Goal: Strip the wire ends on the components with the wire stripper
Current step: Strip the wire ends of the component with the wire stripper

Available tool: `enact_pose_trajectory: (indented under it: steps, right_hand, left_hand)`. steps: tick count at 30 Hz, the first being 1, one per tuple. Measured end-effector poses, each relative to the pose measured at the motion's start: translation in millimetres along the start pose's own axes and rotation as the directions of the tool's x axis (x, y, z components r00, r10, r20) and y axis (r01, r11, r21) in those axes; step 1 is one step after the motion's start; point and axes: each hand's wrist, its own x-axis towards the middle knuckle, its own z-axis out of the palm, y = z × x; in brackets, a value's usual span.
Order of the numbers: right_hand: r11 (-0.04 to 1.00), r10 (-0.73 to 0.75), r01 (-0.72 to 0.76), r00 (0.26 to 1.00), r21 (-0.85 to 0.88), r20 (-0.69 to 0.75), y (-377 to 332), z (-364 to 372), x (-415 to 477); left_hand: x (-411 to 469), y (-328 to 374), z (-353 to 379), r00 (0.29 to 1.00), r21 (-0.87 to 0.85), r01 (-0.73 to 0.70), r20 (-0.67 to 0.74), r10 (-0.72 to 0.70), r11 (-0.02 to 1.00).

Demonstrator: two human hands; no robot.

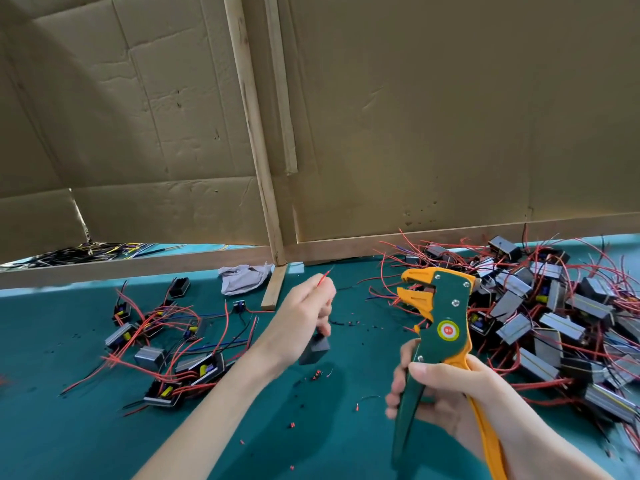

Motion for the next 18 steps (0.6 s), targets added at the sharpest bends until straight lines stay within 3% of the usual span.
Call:
enact_pose_trajectory:
  steps: [3, 7, 14, 18]
  right_hand:
    - [1.0, 0.025, -0.025, 0.999, 0.014, -0.027, -0.3, -2.8, 0.7]
    - [0.999, 0.032, -0.032, 0.999, 0.015, -0.002, 0.3, -3.7, 0.1]
    - [0.999, 0.042, -0.042, 0.991, 0.002, 0.128, -2.7, -1.7, -3.2]
    - [0.999, 0.049, -0.048, 0.977, -0.009, 0.206, -3.1, -2.9, -4.0]
  left_hand:
    - [-1.7, -0.2, 4.9, 0.998, -0.018, 0.044, -0.046, -0.045, 0.999]
    - [-2.0, 0.2, 5.3, 0.998, 0.084, -0.031, -0.046, 0.035, 0.996]
    - [-7.2, 12.3, 4.9, 0.984, -0.047, -0.146, 0.091, 0.15, 0.988]
    - [-8.6, 13.9, 5.8, 0.987, -0.134, -0.149, 0.046, 0.157, 0.98]
